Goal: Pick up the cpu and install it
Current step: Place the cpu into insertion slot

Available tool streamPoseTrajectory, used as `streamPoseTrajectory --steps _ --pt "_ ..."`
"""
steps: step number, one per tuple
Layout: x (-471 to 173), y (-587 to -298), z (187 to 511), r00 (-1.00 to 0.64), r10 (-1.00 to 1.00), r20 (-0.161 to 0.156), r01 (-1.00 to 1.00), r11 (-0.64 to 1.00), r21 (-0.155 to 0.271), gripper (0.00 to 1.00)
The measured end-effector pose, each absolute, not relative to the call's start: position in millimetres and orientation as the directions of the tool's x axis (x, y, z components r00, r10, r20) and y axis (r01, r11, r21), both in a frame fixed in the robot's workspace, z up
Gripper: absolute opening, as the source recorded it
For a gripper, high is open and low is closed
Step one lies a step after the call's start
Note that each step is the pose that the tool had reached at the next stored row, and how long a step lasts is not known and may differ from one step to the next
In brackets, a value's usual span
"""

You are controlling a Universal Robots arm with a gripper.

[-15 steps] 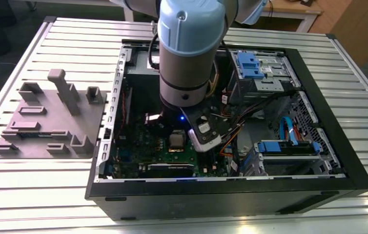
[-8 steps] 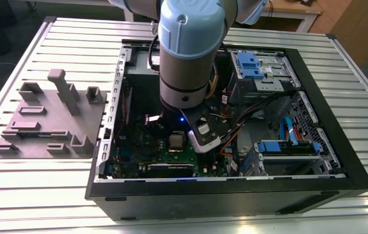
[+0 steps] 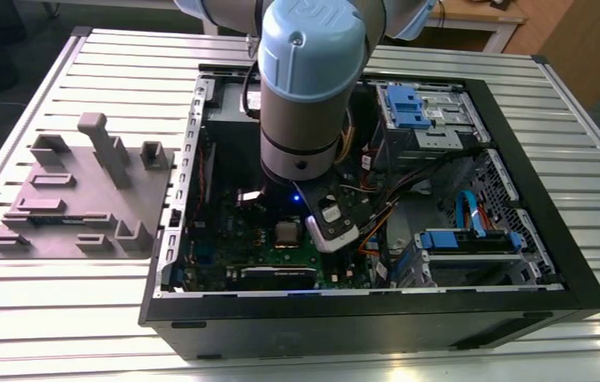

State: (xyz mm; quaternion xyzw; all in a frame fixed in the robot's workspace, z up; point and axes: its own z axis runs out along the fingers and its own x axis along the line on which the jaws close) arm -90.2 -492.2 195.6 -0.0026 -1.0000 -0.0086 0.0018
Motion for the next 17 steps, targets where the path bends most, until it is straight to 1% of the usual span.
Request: streamPoseTrajectory --steps 17 --pt "-89.8 -492.5 190.5 -1.000 0.007 0.005 0.007 1.000 0.017 0.47"
